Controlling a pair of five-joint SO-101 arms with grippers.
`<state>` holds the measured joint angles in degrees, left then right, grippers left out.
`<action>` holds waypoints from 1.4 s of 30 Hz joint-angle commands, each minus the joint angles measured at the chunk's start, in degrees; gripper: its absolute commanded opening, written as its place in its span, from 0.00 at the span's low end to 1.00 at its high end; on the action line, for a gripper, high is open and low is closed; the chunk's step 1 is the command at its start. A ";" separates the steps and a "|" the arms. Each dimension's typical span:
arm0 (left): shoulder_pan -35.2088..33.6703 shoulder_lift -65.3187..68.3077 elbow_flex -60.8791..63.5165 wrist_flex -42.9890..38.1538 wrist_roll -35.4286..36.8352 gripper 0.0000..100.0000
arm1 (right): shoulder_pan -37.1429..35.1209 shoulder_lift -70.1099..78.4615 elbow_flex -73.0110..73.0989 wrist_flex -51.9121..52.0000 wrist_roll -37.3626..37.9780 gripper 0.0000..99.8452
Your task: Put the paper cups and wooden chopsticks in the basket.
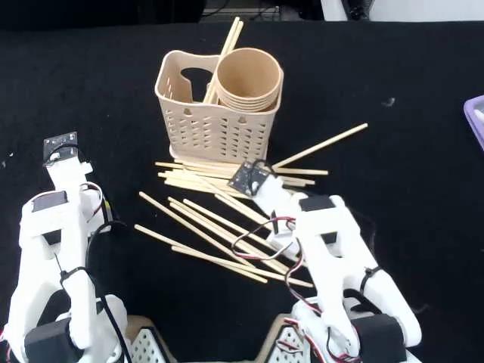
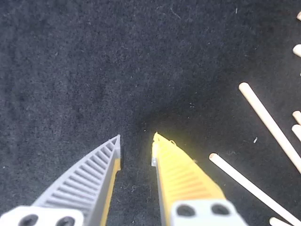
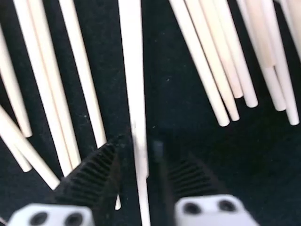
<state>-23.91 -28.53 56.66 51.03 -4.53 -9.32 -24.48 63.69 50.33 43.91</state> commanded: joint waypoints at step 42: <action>-0.40 0.09 -0.22 -0.79 -0.44 0.12 | -2.02 -12.00 -12.09 11.16 -8.53 0.01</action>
<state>-23.91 -28.53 56.66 51.03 -4.53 -11.60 -27.91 51.74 57.63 35.82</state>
